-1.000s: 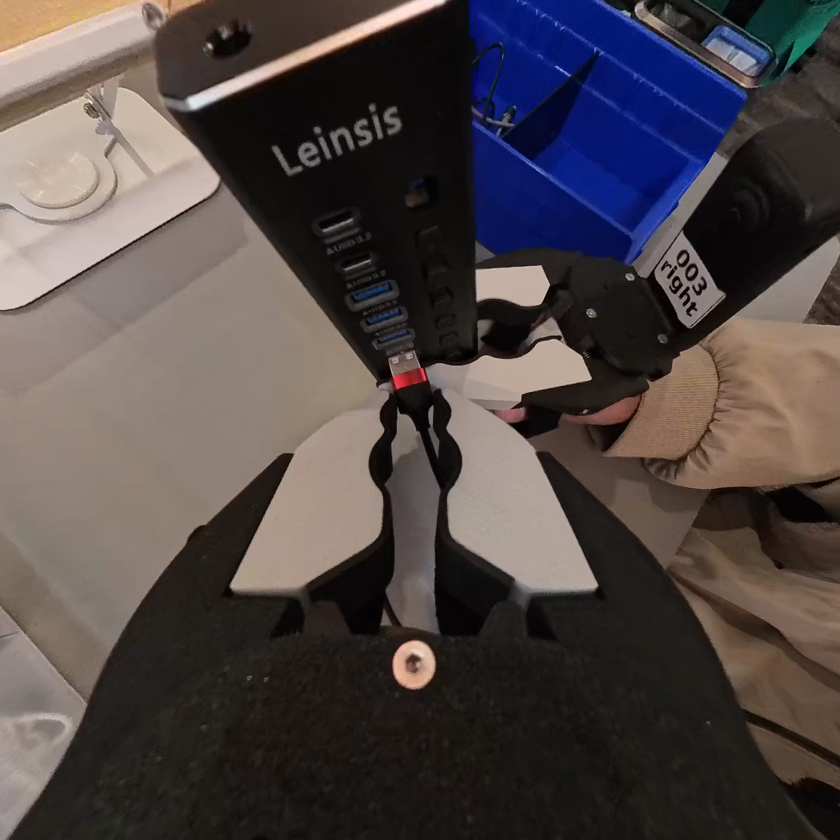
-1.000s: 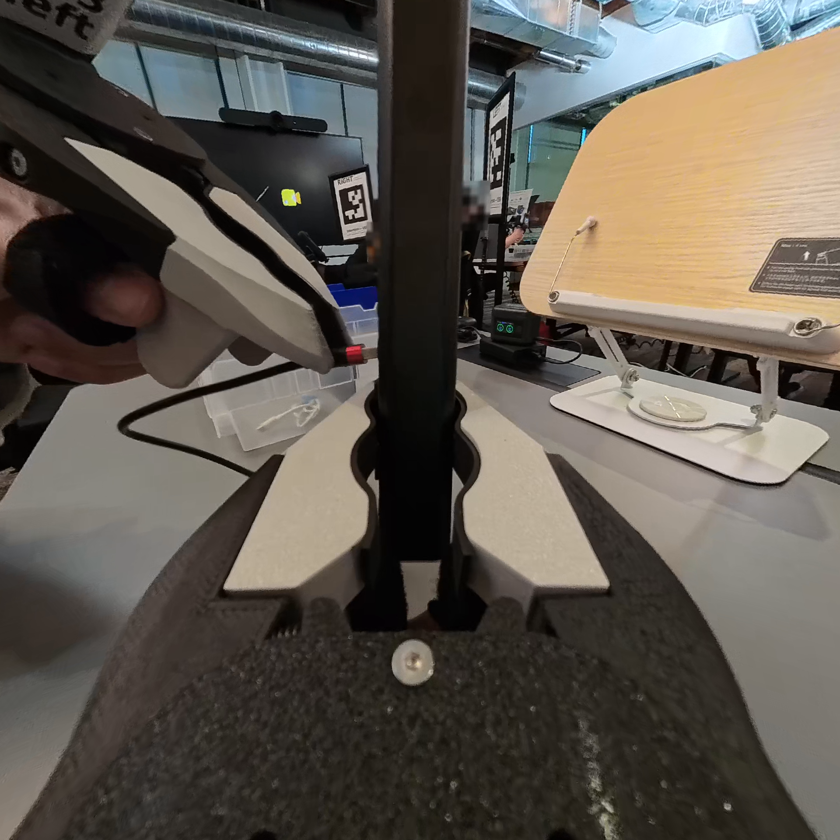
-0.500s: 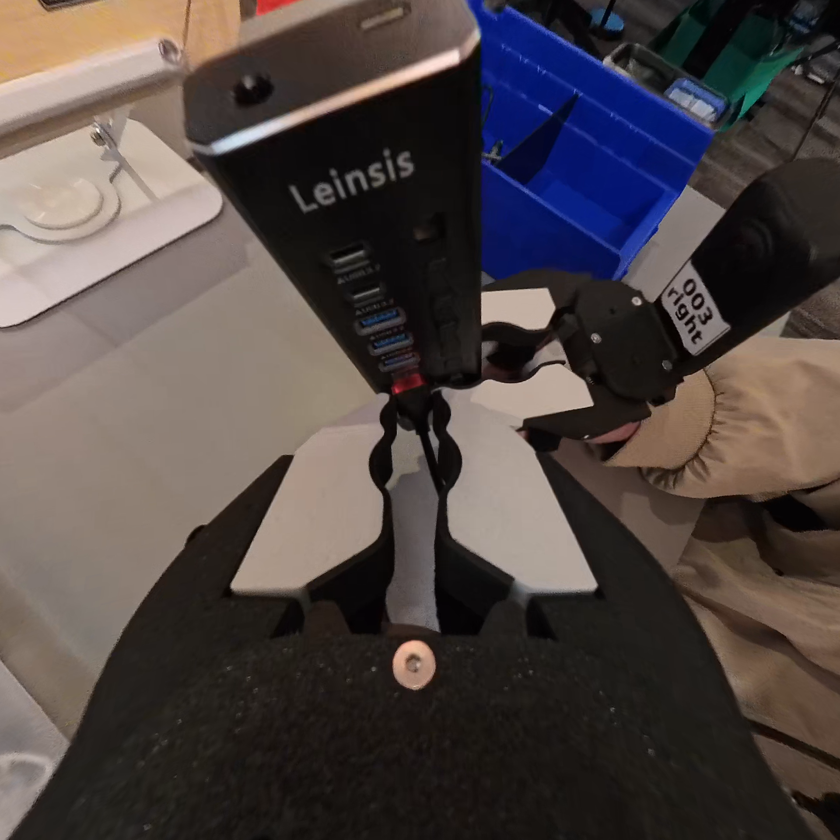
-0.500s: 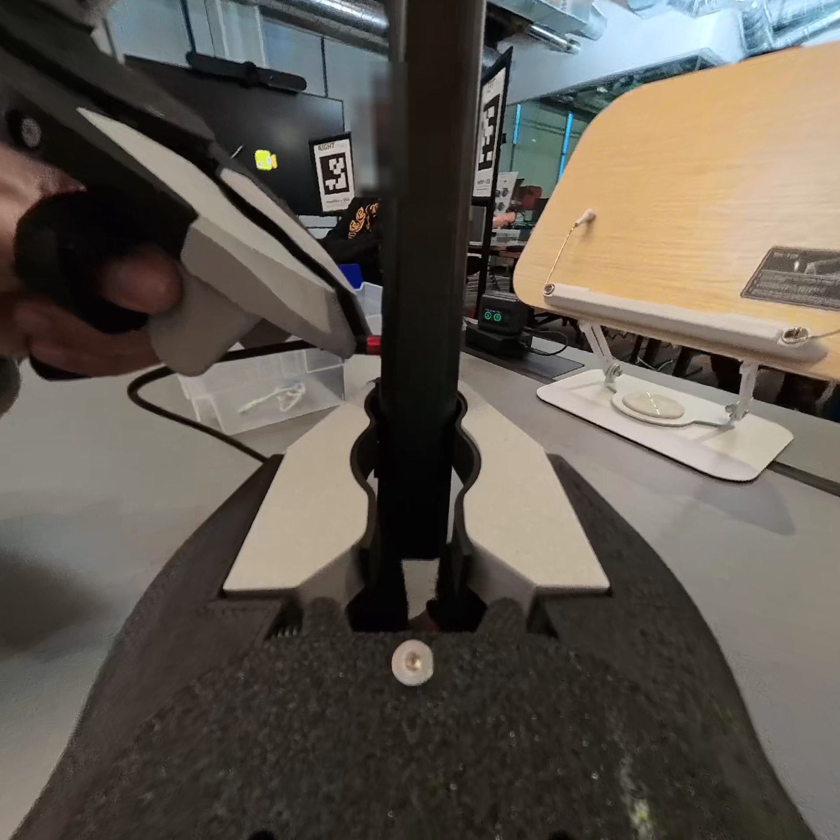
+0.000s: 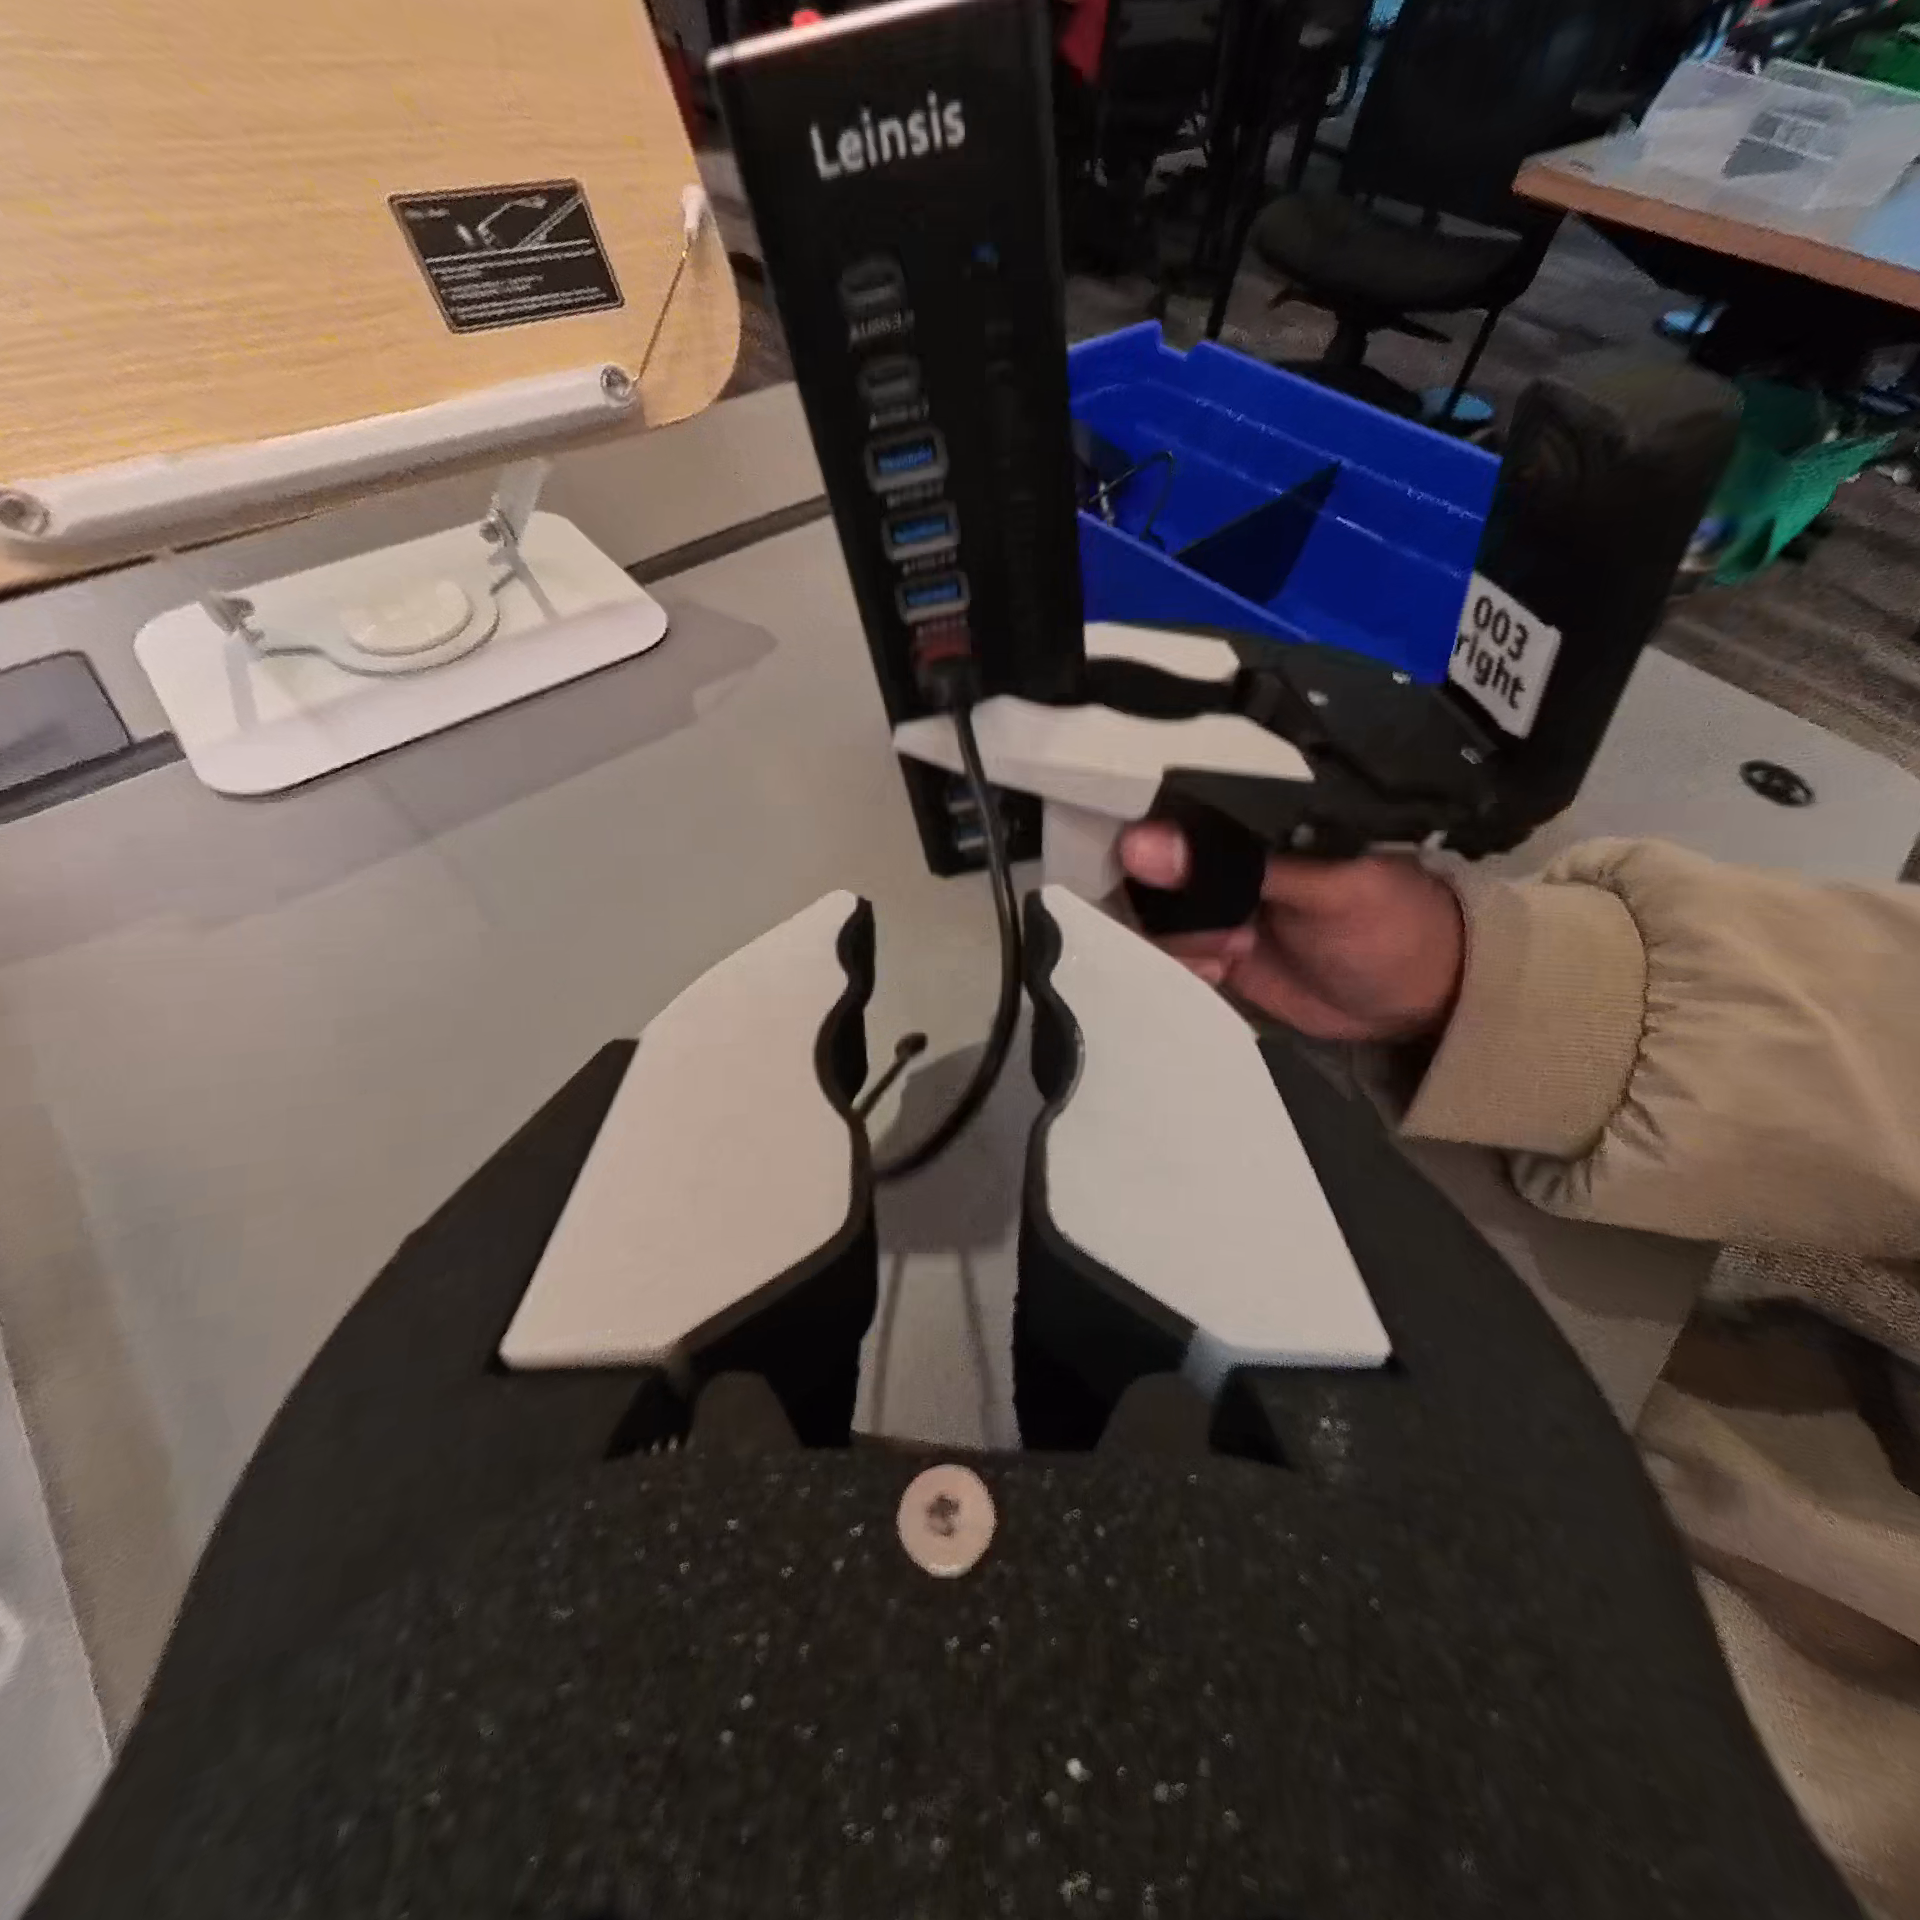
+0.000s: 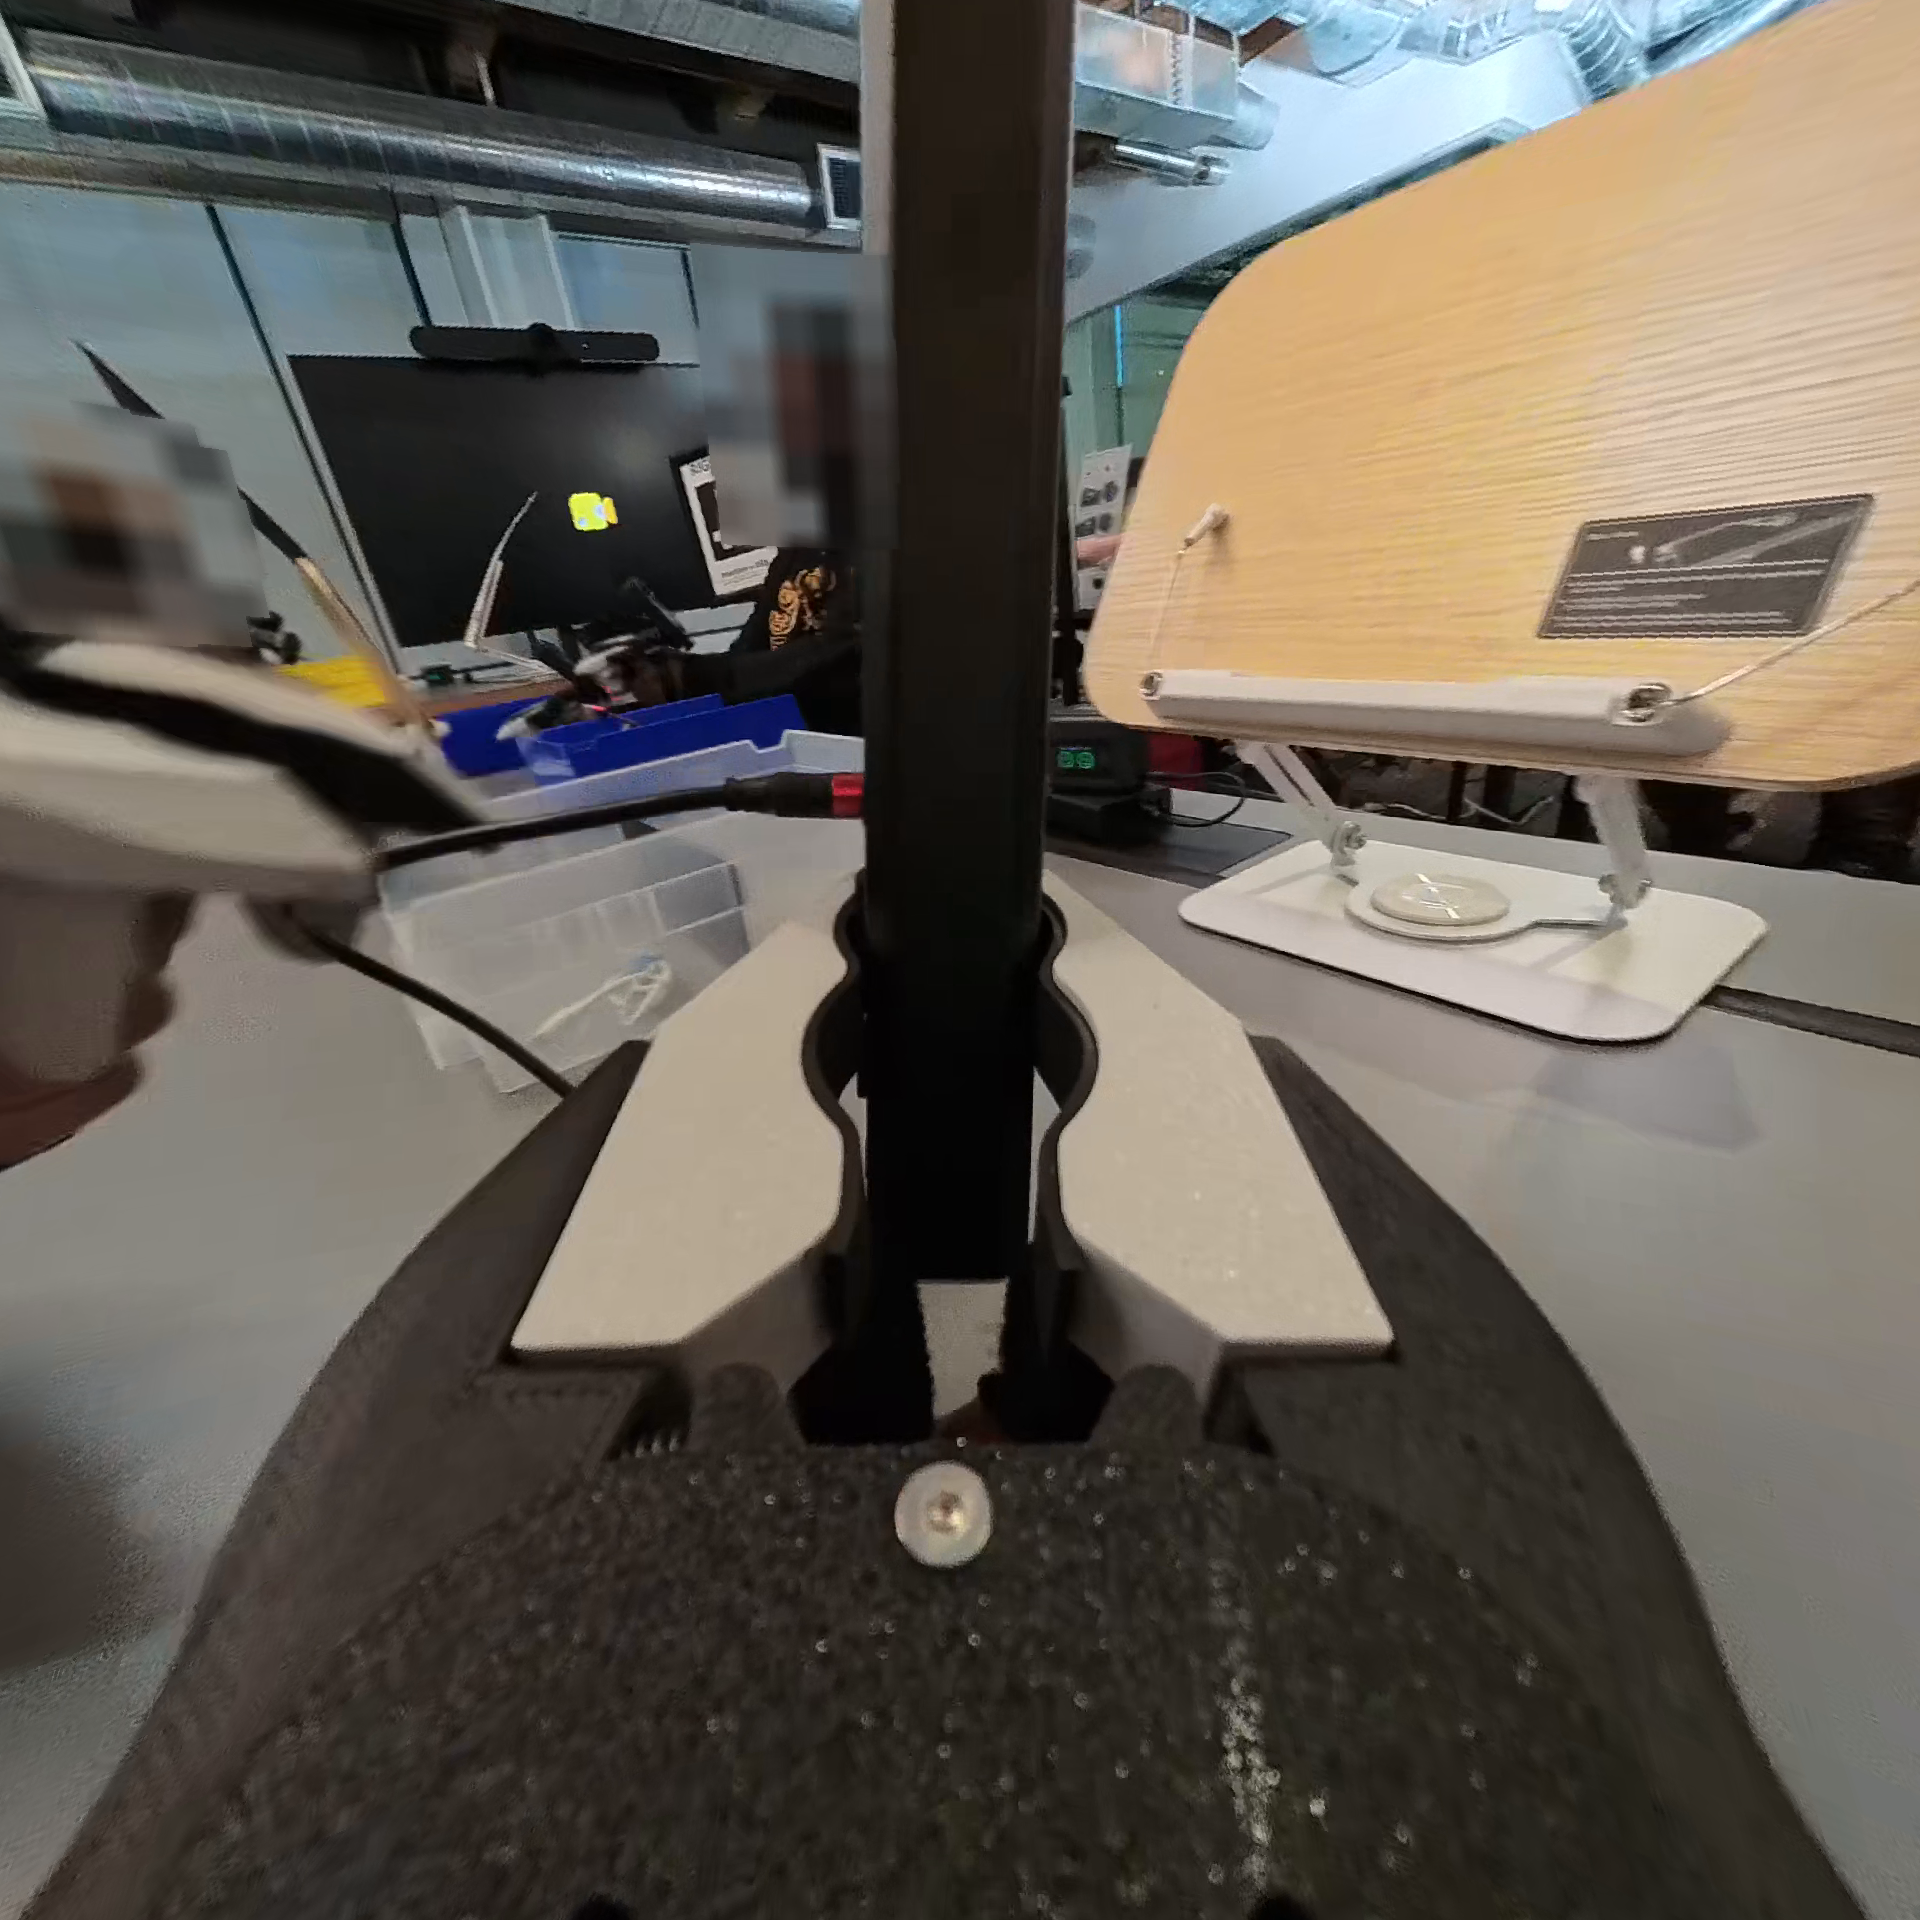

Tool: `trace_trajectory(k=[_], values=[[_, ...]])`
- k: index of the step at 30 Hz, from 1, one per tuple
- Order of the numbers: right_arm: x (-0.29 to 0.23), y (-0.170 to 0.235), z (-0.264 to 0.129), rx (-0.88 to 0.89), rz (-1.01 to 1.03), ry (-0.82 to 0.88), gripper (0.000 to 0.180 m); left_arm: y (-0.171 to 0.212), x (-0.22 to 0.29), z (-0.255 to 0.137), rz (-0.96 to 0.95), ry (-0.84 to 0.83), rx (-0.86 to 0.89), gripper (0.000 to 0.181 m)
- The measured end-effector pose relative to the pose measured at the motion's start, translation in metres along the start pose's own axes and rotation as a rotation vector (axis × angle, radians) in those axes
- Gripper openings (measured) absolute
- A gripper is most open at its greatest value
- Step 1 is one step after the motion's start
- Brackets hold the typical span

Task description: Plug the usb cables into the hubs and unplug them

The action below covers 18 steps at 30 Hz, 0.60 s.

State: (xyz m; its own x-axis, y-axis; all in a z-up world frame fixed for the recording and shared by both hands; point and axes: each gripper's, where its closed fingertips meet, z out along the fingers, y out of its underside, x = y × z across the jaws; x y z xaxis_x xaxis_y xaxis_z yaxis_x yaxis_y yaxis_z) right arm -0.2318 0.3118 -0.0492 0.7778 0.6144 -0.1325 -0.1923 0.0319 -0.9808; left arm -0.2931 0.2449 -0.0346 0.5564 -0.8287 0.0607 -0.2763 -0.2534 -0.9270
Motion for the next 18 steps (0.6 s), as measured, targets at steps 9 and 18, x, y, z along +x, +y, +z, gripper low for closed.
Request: trace_trajectory(k=[9, 18], values=[[0.019, 0.021, 0.004, -0.042, -0.078, 0.062, 0.027, 0.131, -0.045, -0.076, -0.355, -0.180, -0.035, 0.028], [0.023, 0.020, 0.003, -0.035, -0.132, 0.118, 0.027, 0.082, -0.116, -0.120, -0.595, -0.256, 0.219, 0.045]])
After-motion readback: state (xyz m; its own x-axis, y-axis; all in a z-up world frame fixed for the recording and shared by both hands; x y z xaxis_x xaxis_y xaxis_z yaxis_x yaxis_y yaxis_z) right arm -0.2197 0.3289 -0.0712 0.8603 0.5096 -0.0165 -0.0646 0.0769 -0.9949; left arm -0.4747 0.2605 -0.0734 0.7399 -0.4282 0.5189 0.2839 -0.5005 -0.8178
